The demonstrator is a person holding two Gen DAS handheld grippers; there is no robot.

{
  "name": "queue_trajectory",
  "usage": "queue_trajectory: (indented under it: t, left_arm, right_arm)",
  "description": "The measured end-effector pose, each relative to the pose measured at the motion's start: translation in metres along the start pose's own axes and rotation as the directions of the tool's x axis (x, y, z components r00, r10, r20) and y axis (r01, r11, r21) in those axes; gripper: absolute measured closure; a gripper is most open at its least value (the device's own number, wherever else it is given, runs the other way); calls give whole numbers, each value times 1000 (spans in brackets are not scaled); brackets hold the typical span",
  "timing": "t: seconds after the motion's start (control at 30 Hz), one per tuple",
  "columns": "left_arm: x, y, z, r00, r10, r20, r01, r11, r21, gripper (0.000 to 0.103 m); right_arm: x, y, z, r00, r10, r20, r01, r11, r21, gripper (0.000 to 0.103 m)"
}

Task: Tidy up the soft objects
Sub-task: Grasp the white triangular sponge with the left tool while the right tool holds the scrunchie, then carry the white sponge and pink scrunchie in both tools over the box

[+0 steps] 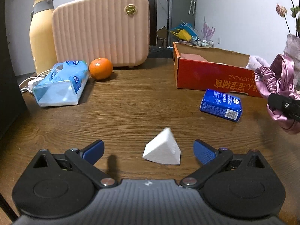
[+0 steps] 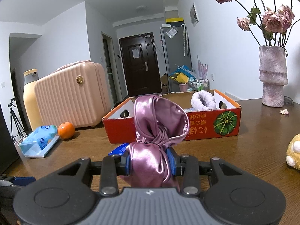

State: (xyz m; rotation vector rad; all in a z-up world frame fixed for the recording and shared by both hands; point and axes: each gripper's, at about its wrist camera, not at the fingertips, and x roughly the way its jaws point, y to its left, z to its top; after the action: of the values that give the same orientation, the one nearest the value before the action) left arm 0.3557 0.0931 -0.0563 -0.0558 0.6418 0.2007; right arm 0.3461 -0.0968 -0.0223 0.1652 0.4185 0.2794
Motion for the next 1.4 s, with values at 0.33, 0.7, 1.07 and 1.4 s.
queue_trajectory:
  t: [0.33, 0.7, 1.07, 1.4]
  left_arm:
    - [3, -2, 0, 999, -36, -16, 37, 999, 14, 29]
    - [3, 2, 0, 998, -61, -25, 60, 998, -12, 65]
    - [-8, 5, 4, 998, -53, 44, 54, 998, -21, 66]
    - [-19, 10, 13, 992, -45, 116, 53, 997, -61, 66]
  right_arm:
    - [1, 0, -1, 1000, -4, -5, 4, 1000, -1, 67]
    - [2, 1, -1, 1000, -1, -7, 1, 1000, -1, 67]
    - [1, 1, 0, 1000, -4, -1, 4, 1000, 5, 67]
    - [0, -1, 2, 999, -17, 40, 17, 1000, 11, 67]
